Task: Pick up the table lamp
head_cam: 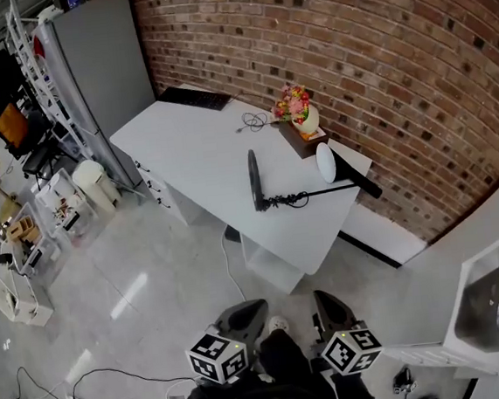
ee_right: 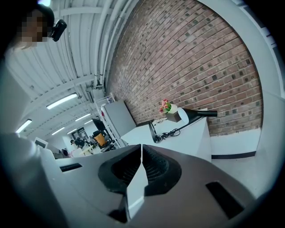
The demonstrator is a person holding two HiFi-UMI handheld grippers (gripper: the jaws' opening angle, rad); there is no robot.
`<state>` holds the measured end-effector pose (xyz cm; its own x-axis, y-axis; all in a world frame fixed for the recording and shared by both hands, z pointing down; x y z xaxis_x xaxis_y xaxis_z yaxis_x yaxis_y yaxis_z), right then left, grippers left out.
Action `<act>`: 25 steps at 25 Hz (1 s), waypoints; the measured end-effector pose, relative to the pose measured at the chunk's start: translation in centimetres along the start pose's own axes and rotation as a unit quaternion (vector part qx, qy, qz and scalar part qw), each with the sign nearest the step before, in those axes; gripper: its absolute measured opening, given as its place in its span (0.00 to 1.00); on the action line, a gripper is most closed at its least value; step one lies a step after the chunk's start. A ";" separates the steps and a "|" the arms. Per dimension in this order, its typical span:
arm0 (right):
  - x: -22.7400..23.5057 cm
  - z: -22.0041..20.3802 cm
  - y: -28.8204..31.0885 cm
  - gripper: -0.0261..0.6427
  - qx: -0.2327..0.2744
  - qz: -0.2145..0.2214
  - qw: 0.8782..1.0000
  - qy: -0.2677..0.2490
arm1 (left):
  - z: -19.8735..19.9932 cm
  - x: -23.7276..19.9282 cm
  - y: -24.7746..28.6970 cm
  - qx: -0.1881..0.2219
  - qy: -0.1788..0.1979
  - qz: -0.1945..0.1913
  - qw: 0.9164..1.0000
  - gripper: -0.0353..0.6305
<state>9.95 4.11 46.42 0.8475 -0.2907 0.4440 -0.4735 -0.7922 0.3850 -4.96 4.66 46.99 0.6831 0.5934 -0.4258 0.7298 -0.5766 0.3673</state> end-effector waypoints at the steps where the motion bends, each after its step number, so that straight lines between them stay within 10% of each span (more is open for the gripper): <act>1: 0.3 0.4 0.4 0.06 -0.001 0.000 1.000 0.001 | 0.3 -0.3 0.5 -0.001 -0.001 0.001 1.000 0.06; 25: 7.3 7.7 10.5 0.06 -0.016 0.003 1.000 -0.004 | 8.2 -6.9 11.7 0.010 -0.002 0.002 1.000 0.06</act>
<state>13.04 -10.48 47.47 0.8466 -0.2998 0.4398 -0.4856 -0.7734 0.4075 -1.35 -10.79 47.40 0.6857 0.5894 -0.4271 0.7266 -0.5900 0.3521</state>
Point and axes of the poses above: the fingertips, and each gripper's own axes: y forward along the fingers, x to its right, z out of its top, the point moved 3 cm from there along -y, backward along the fingers, and after that the axes turned 9 degrees about -x, right-handed, at the moved point
